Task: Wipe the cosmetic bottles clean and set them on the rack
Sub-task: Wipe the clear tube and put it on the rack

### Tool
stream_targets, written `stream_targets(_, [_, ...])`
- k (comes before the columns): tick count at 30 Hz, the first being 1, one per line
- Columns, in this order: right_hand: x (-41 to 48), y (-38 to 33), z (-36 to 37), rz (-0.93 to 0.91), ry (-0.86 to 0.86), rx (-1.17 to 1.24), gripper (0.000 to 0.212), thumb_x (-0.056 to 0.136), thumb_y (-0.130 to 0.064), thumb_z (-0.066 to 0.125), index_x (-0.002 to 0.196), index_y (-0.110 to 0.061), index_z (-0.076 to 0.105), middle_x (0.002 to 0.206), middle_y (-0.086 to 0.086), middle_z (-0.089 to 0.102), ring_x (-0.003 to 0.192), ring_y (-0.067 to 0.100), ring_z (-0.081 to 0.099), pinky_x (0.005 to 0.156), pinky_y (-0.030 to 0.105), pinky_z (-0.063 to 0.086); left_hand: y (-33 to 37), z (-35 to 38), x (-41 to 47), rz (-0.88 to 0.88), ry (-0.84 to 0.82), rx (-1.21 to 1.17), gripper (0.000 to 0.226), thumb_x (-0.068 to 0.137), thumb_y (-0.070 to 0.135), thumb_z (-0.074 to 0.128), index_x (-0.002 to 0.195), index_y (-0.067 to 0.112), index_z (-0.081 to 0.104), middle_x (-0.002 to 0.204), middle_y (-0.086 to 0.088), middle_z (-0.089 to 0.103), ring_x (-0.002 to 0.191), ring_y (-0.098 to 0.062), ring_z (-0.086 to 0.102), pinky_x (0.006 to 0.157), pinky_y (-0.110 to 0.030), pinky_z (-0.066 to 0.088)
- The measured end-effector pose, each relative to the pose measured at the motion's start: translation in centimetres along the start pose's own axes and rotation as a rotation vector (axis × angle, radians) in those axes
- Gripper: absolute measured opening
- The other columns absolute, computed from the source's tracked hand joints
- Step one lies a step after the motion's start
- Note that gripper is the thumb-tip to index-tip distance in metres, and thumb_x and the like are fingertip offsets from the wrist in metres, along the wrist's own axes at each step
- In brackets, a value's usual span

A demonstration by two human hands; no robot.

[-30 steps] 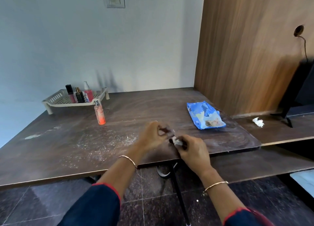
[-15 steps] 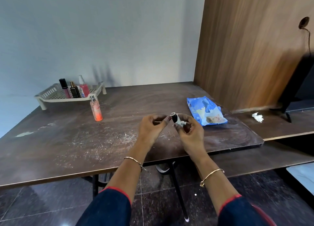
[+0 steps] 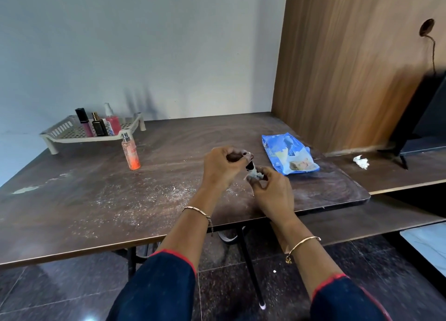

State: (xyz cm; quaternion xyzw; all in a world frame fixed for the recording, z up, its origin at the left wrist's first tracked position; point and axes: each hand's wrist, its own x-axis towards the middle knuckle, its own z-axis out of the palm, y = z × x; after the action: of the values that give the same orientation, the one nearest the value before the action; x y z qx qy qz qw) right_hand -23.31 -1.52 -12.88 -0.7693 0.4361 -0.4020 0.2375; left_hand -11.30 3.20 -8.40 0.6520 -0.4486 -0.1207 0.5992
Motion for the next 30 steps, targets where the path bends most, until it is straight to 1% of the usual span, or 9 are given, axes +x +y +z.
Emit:
stream_targets(3, [-1.3,1.6,-0.1,-0.044,-0.003,-0.207,0.021,0.08,-0.039,0.068,0.096,-0.026,0.071,0.086,-0.001,0.071,0.089,0.021,0.063,0.077,0.032,0.044,-0.1,-0.3,0.2,-0.028,-0.035,-0.019,0.012,0.075,0.019,0.078,0.086,0.014,0.075,0.076,0.003,0.073,0.066,0.004,0.063,0.072,-0.018,0.054])
stream_targets(7, [-1.6,2.2,-0.3,-0.008,-0.028,-0.224,0.023,0.076,-0.039,0.072,0.097,-0.029,0.073,0.087,-0.006,0.072,0.092,0.015,0.062,0.097,0.034,0.039,0.4,-0.4,0.1,-0.024,-0.086,-0.026,0.013,0.076,0.014,0.077,0.089,0.013,0.075,0.075,0.004,0.071,0.065,0.006,0.063,0.072,-0.016,0.053])
stream_targets(10, [-0.8,0.9,-0.6,0.087,-0.064,0.004,0.02,0.074,-0.038,0.075,0.092,-0.029,0.074,0.084,-0.006,0.074,0.086,0.013,0.065,0.085,0.034,0.047,0.7,-0.4,0.3,0.013,-0.153,-0.006,0.013,0.077,0.011,0.075,0.09,0.014,0.075,0.08,-0.001,0.074,0.076,-0.007,0.068,0.08,-0.029,0.056])
stream_targets(13, [0.6,-0.8,-0.7,0.118,-0.068,0.316,0.01,0.075,-0.026,0.076,0.077,-0.032,0.069,0.075,-0.01,0.071,0.075,0.01,0.066,0.076,0.032,0.052,1.2,-0.5,0.4,0.046,-0.22,0.079,0.017,0.077,0.015,0.073,0.094,0.015,0.076,0.088,-0.002,0.075,0.086,-0.016,0.07,0.086,-0.037,0.056])
stream_targets(18, [0.8,-0.5,0.1,0.078,-0.024,0.505,0.02,0.078,-0.015,0.075,0.083,-0.033,0.067,0.084,-0.013,0.071,0.081,0.009,0.068,0.08,0.036,0.055,1.4,-0.9,0.1,0.077,-0.238,0.15,0.02,0.079,0.018,0.073,0.098,0.016,0.075,0.092,0.0,0.075,0.084,-0.011,0.068,0.084,-0.032,0.056])
stream_targets(22, [0.1,0.6,0.2,0.073,-0.016,0.397,0.018,0.075,-0.019,0.079,0.084,-0.029,0.067,0.078,-0.017,0.067,0.074,0.003,0.063,0.072,0.022,0.05,1.5,-0.7,-0.3,0.142,-0.167,0.258,0.022,0.075,0.038,0.076,0.094,0.026,0.075,0.086,0.012,0.072,0.076,0.0,0.063,0.073,-0.02,0.052])
stream_targets(25, [-0.8,1.2,0.1,0.046,-0.074,0.178,0.018,0.075,-0.018,0.077,0.092,-0.018,0.072,0.08,-0.011,0.069,0.074,0.002,0.062,0.066,0.013,0.041,1.4,-0.5,-0.2,0.169,-0.108,0.265,0.018,0.076,0.034,0.076,0.09,0.022,0.076,0.081,0.012,0.072,0.067,0.007,0.061,0.069,-0.013,0.048])
stream_targets(28, [-1.2,1.8,-0.6,0.031,-0.075,0.05,0.015,0.074,-0.017,0.076,0.088,-0.02,0.072,0.081,-0.01,0.071,0.076,0.004,0.064,0.066,0.018,0.043,1.2,-0.9,0.1,0.148,-0.142,0.24,0.018,0.078,0.024,0.075,0.095,0.019,0.076,0.09,0.006,0.075,0.074,-0.001,0.065,0.079,-0.023,0.054])
stream_targets(30, [-0.9,1.9,-1.3,0.09,-0.017,0.091,0.017,0.073,-0.017,0.078,0.087,-0.021,0.068,0.077,-0.01,0.07,0.072,0.006,0.064,0.068,0.022,0.048,1.1,-1.3,0.4,0.137,-0.188,0.215,0.019,0.08,0.018,0.074,0.098,0.017,0.075,0.094,0.005,0.075,0.081,-0.006,0.068,0.082,-0.026,0.055])
